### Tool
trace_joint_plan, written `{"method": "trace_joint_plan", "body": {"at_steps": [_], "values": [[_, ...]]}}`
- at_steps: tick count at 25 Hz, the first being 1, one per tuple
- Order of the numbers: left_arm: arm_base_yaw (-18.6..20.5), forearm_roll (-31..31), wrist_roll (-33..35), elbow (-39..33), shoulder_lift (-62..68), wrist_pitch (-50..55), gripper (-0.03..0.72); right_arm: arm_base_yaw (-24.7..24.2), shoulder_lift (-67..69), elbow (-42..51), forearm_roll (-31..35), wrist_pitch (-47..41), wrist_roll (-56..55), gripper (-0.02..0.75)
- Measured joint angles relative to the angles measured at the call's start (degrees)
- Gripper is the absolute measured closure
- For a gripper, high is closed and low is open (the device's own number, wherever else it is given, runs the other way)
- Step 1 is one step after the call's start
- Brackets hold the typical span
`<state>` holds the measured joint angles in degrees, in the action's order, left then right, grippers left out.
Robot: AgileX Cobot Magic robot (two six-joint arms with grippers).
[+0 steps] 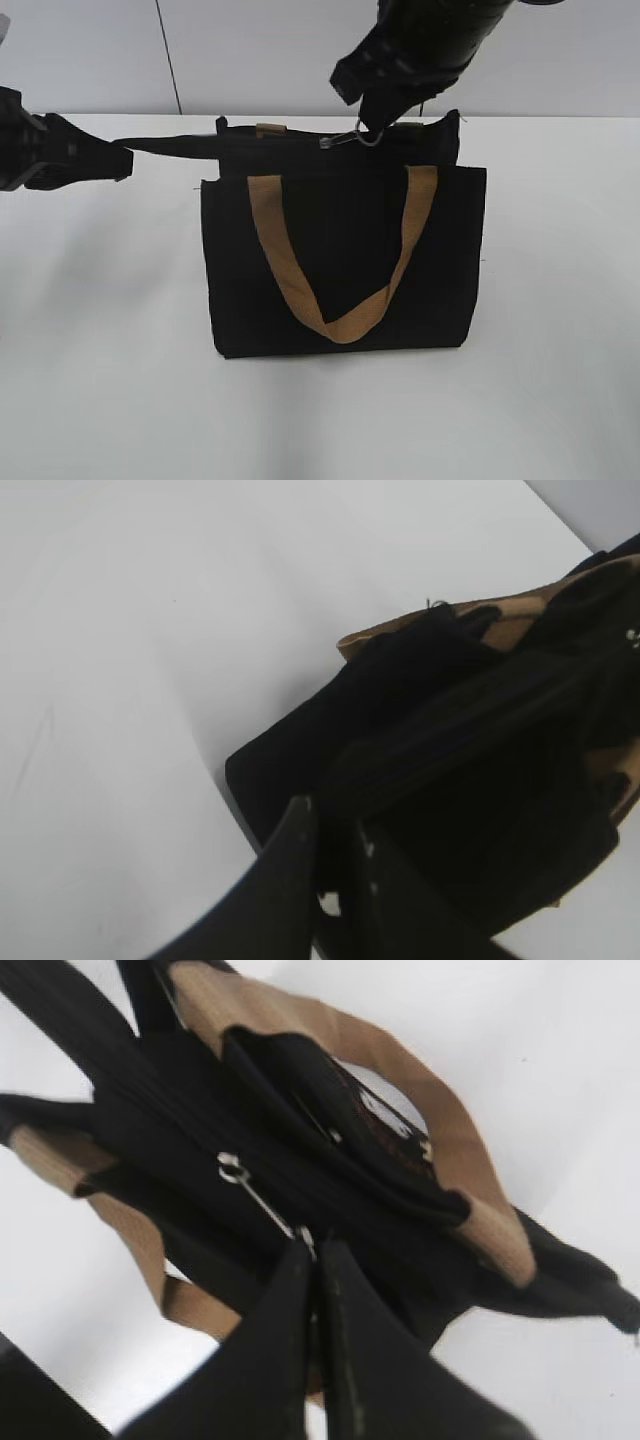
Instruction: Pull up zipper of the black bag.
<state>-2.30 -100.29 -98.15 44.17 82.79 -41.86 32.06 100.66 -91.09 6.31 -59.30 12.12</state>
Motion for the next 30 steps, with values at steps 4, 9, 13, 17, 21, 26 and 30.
{"method": "trace_joint_plan", "body": {"at_steps": [4,9,13,17,21,26,30], "values": [[0.0,0.1,0.0,0.0,1.7,0.2,0.665,-0.5,0.0,-0.5,-5.2,-4.5,-0.1,0.752],[0.0,0.1,0.0,0.0,2.3,0.8,0.665,-2.5,-0.2,-0.5,-11.6,-8.7,-0.1,0.752],[0.0,0.1,0.0,0.0,2.3,0.8,0.666,-2.6,-0.7,-0.5,-12.6,-8.7,-0.1,0.752],[0.1,0.1,0.0,0.0,2.3,2.8,0.548,-2.7,-1.6,-0.5,-11.3,-9.4,0.1,0.682],[0.3,0.1,0.0,0.0,2.3,6.3,0.132,-3.1,-3.2,-1.1,-7.4,-9.5,3.8,0.332],[0.1,0.1,1.5,0.0,2.3,8.2,0.119,-3.1,-5.7,-1.2,-4.4,-9.2,7.1,0.124],[-5.4,0.1,-0.6,0.0,0.3,19.6,0.16,-3.1,-8.6,-1.2,-4.1,-9.9,6.9,0.149]]}}
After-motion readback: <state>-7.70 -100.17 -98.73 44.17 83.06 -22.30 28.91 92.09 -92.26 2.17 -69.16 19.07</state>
